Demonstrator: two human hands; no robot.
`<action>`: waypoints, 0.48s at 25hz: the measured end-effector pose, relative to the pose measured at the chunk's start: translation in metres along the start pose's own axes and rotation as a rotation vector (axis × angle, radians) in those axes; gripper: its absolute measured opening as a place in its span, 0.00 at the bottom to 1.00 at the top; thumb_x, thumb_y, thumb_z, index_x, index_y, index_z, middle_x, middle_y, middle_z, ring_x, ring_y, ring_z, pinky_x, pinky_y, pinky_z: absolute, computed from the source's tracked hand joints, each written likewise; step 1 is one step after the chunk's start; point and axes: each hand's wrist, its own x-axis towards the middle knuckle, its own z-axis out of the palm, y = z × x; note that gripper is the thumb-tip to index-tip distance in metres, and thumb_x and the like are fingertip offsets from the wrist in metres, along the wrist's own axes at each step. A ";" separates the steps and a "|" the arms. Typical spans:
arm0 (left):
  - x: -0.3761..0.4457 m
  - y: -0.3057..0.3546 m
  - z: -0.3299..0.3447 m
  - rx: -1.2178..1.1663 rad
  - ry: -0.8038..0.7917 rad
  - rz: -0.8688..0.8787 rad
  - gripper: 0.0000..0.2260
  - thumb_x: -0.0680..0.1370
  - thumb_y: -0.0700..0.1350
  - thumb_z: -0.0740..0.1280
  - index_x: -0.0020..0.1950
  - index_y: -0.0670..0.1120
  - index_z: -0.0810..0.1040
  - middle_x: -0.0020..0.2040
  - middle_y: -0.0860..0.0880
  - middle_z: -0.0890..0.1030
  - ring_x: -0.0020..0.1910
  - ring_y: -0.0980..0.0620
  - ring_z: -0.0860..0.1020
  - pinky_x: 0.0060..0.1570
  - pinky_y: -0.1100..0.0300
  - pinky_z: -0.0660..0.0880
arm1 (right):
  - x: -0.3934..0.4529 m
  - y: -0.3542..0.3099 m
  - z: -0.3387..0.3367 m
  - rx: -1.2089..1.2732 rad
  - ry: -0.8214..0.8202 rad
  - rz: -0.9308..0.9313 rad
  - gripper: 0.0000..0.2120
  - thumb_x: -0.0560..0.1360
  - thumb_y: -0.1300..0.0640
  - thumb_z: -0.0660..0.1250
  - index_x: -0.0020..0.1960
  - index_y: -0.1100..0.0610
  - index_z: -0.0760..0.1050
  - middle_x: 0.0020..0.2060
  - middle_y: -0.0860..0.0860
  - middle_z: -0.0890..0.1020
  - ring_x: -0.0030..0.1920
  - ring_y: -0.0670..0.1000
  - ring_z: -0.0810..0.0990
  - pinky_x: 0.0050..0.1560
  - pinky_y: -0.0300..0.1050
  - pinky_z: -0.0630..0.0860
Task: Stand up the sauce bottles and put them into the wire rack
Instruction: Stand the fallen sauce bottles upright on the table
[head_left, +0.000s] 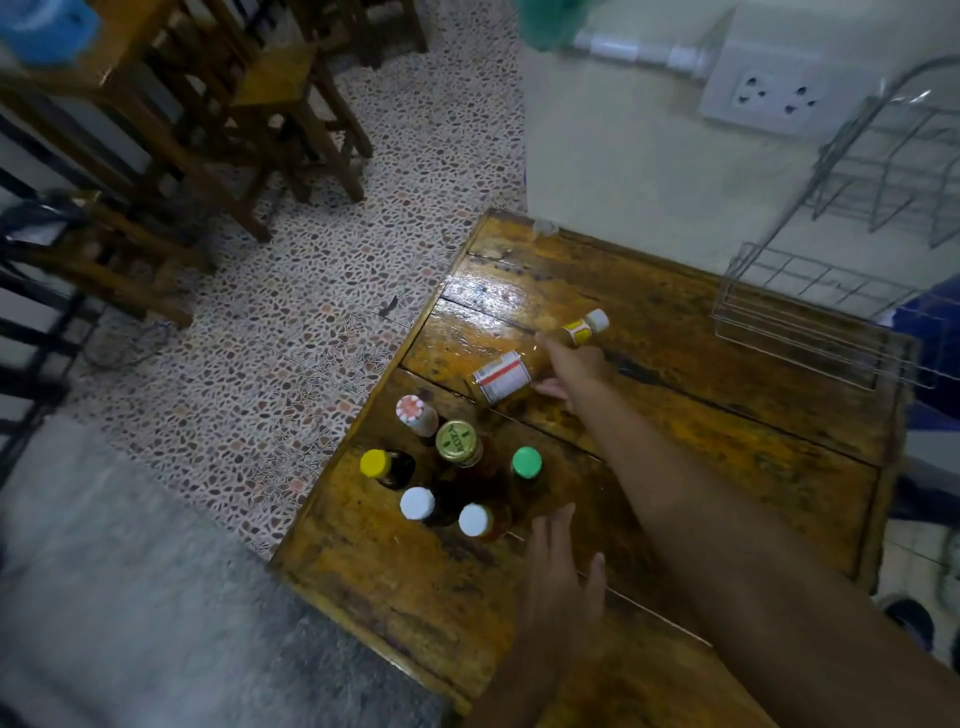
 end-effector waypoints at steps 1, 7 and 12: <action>0.000 0.001 0.000 -0.004 -0.003 0.010 0.29 0.84 0.54 0.64 0.82 0.57 0.56 0.80 0.54 0.61 0.77 0.55 0.66 0.72 0.55 0.71 | -0.005 0.003 -0.010 0.010 0.003 -0.057 0.23 0.73 0.47 0.77 0.61 0.57 0.75 0.56 0.59 0.84 0.48 0.56 0.87 0.38 0.48 0.85; -0.001 0.014 0.008 -0.069 -0.015 0.019 0.33 0.84 0.56 0.63 0.85 0.55 0.50 0.83 0.55 0.57 0.81 0.53 0.61 0.75 0.51 0.69 | -0.090 0.028 -0.108 -0.213 0.115 -0.606 0.20 0.74 0.48 0.77 0.62 0.50 0.75 0.53 0.44 0.84 0.52 0.42 0.83 0.51 0.42 0.81; -0.002 0.027 0.011 -0.239 0.036 0.029 0.37 0.83 0.53 0.67 0.84 0.60 0.46 0.85 0.60 0.49 0.83 0.56 0.55 0.77 0.53 0.64 | -0.158 0.081 -0.152 -0.434 0.041 -0.818 0.23 0.73 0.55 0.78 0.66 0.51 0.75 0.58 0.42 0.82 0.59 0.38 0.79 0.55 0.31 0.76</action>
